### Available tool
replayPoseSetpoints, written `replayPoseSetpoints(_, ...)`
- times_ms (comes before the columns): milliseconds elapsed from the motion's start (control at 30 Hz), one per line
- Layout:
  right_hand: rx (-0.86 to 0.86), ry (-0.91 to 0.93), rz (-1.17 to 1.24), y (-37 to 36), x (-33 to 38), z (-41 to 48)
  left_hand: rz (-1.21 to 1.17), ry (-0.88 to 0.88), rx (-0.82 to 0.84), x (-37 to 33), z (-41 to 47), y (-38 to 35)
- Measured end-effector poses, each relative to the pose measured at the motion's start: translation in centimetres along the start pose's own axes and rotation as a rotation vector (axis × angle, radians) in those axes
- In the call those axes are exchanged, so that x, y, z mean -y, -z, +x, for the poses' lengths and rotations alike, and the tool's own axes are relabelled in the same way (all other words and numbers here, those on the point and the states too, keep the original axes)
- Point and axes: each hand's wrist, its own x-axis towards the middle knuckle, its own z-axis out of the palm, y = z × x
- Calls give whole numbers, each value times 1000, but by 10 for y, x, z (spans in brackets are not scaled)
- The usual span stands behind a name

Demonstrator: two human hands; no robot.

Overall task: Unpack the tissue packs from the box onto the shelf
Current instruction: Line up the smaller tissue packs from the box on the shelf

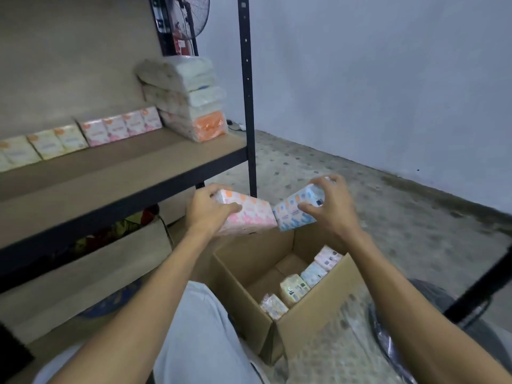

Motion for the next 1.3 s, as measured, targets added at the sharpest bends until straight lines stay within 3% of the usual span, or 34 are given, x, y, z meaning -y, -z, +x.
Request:
replayPoseSetpoints(300, -181, 202, 127, 53, 81, 12, -135, -210, -103, -53, -17, 108)
replayPoseSetpoints(533, -254, 328, 283, 55, 147, 33, -94, -343, -261, -58, -23, 189)
replayPoseSetpoints(1033, 9, 436, 507, -78, 225, 71, 180, -406, -477, 34, -29, 300)
replayPoseSetpoints(1300, 249, 424, 513, -120, 221, 102, 330, -326, -384, 70, -11, 341)
